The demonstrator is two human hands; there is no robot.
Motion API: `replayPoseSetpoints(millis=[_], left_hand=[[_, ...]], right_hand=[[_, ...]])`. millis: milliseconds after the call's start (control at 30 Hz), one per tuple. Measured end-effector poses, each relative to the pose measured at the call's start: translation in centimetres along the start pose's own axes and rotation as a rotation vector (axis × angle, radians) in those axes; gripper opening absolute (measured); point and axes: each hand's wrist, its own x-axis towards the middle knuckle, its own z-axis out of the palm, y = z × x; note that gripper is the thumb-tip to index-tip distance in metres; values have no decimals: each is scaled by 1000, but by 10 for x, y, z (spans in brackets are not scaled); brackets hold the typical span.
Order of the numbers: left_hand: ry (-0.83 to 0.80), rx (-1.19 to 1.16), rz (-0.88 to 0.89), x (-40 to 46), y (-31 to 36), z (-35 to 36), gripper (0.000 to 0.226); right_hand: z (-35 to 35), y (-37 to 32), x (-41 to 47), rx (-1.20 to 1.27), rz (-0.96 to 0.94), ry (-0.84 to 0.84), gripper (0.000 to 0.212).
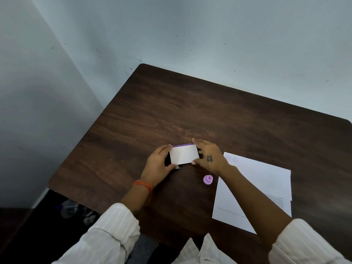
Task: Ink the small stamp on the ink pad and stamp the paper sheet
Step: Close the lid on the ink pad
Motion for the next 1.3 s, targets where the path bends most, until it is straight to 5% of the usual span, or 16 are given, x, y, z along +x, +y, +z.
replayPoseSetpoints(millis=[233,500,767,1300], left_hand=[[-41,-113,-4,5,1,3,78],[153,-131,-29,8,7,5,33],[278,-366,-355,15,18,9,25],[217,-714,-586,24,18,3,19]], right_hand=[[-1,6,-3,93,49,23,78],[1,7,-6,63,13,24,68],[3,8,-4,62,34,5,73],[3,8,-2,-122,-16,-49,73]])
